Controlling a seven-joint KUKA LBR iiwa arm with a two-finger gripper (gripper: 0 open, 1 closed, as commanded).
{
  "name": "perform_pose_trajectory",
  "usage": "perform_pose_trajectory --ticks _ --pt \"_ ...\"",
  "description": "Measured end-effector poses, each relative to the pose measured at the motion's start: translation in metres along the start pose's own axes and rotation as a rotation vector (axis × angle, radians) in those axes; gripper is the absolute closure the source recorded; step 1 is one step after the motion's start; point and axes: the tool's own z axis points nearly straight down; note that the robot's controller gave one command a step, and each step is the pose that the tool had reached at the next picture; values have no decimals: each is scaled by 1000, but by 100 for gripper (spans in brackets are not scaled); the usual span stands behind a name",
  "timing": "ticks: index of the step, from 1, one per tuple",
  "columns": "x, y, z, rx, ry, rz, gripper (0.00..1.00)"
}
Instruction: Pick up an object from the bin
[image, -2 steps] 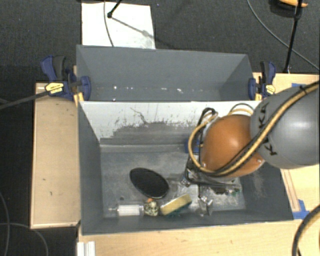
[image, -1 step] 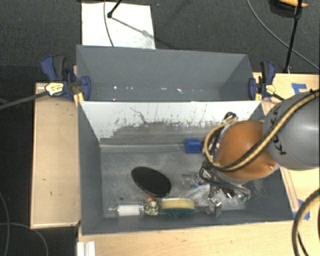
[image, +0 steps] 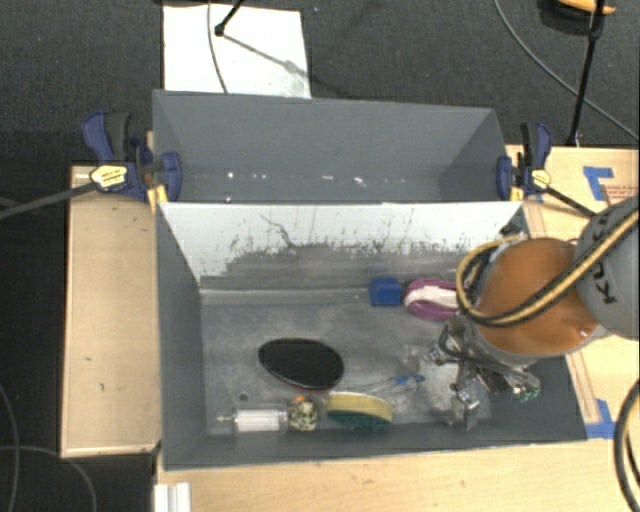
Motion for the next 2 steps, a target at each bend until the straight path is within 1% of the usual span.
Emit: perform_pose_trajectory --ticks 1,2 --pt "1 4 2 -6 8 -7 100" --pt "0 4 -5 -6 8 -9 100"
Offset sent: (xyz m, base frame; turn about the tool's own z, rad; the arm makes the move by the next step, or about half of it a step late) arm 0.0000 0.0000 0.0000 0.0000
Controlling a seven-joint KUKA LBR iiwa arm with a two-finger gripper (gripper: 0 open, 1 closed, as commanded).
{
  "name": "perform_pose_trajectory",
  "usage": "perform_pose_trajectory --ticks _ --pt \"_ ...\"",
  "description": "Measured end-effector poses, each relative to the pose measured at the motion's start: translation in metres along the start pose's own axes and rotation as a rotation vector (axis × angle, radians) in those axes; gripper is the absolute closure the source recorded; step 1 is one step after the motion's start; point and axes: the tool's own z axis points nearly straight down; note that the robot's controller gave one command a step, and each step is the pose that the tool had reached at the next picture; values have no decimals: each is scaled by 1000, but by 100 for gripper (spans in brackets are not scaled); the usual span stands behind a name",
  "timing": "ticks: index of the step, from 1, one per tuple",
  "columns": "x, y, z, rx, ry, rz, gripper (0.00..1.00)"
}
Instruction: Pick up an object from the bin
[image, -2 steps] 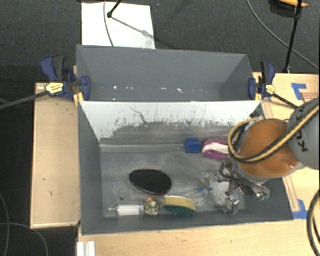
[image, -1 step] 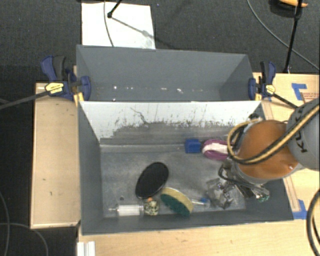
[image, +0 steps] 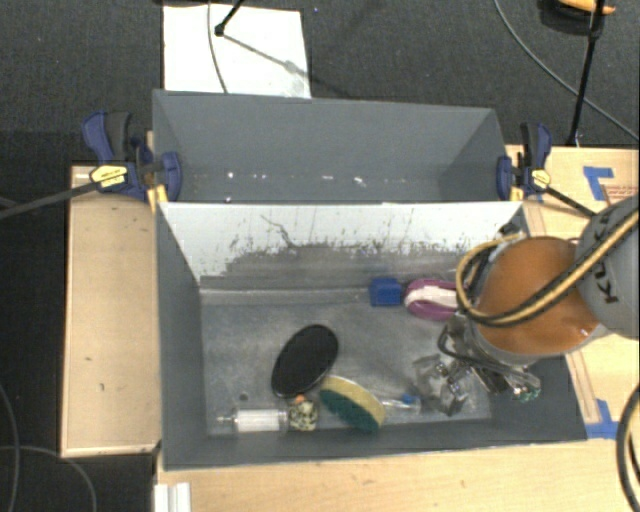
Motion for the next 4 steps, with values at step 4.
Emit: perform_pose_trajectory --ticks 4 --pt "-5 -1 -82 -1 1 9 100"
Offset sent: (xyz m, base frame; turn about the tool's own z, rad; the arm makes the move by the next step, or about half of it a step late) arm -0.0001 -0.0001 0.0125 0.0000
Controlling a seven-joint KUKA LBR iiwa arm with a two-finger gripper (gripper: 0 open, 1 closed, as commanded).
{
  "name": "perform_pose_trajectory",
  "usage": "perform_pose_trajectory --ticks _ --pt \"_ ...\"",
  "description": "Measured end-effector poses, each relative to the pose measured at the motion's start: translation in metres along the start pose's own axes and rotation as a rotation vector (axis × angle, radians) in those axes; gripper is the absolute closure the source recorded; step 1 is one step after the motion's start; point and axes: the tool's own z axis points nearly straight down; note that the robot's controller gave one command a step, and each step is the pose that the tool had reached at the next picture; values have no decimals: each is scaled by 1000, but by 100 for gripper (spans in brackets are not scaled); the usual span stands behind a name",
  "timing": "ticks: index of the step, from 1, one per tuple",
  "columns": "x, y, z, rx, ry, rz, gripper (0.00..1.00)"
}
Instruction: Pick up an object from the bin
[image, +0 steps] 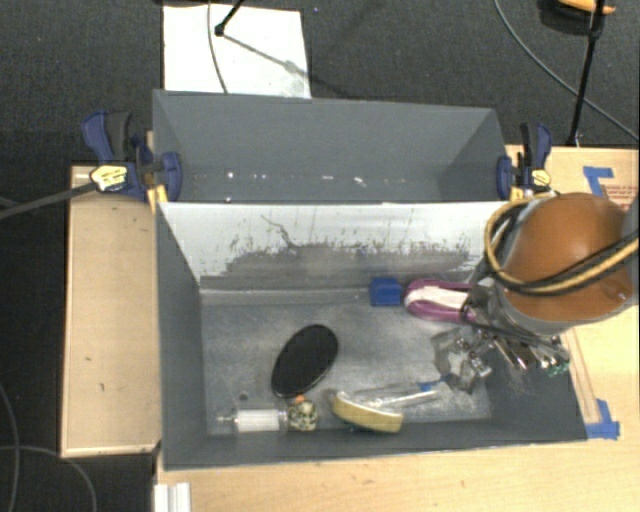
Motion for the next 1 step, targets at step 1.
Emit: perform_pose_trajectory --ticks 1 --pt "-1 0 -21 1 -1 6 100"
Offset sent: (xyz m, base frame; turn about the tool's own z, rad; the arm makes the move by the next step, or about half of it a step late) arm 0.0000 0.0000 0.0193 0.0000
